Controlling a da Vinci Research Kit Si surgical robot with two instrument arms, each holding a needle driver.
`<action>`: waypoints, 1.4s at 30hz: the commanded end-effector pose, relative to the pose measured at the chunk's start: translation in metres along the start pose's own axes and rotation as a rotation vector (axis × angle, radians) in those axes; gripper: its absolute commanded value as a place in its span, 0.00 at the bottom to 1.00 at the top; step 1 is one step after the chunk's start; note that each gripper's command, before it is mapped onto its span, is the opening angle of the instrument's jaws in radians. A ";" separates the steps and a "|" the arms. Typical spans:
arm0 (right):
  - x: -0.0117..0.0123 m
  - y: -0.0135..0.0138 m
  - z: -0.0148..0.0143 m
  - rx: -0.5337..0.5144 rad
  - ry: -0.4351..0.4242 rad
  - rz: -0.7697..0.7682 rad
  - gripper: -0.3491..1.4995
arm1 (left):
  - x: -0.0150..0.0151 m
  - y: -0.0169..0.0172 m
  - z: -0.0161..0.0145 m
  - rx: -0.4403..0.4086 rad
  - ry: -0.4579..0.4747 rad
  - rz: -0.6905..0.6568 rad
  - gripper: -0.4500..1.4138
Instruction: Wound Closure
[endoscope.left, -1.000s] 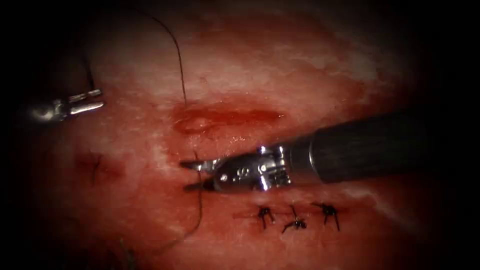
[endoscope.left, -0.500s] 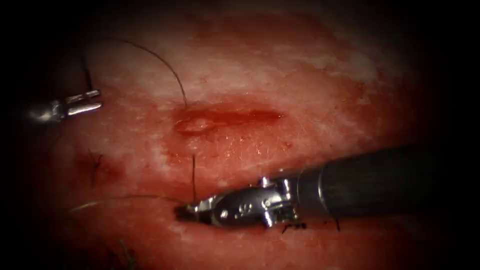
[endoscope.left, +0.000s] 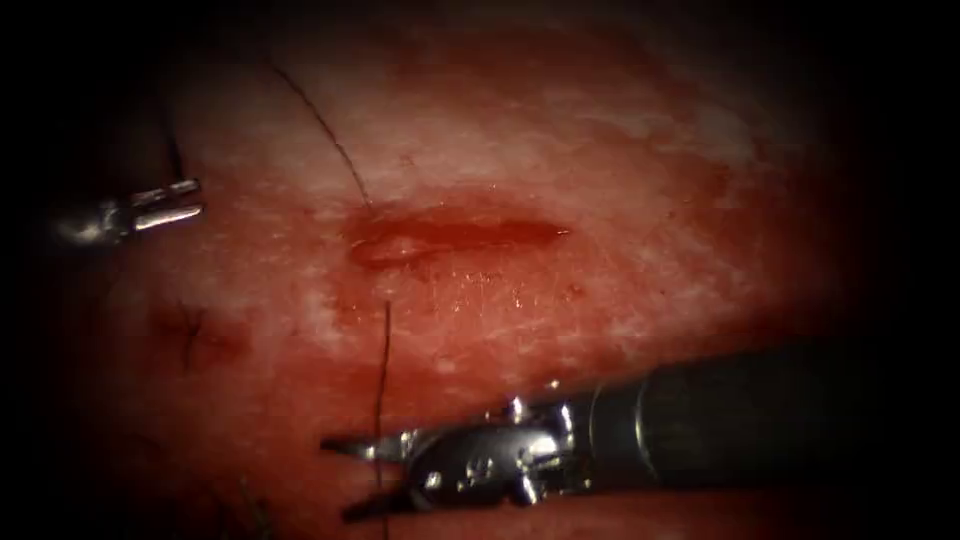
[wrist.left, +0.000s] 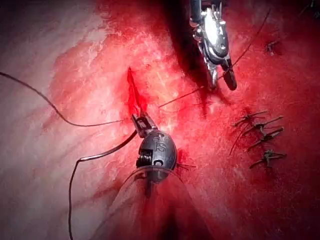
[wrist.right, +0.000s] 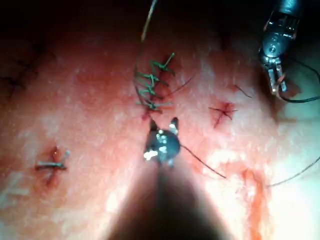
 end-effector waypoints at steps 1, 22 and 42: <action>-0.0011 0.0008 0.0001 -0.029 -0.018 0.001 0.84 | -0.0006 0.0009 0.0003 -0.003 -0.001 -0.002 0.00; -0.0097 0.0057 0.0026 -0.161 -0.173 -0.041 0.81 | -0.0005 0.0011 0.0007 0.000 -0.005 -0.002 0.00; -0.0085 0.0046 0.0021 -0.077 -0.185 -0.054 0.00 | -0.0006 0.0011 0.0007 -0.004 -0.006 -0.001 0.00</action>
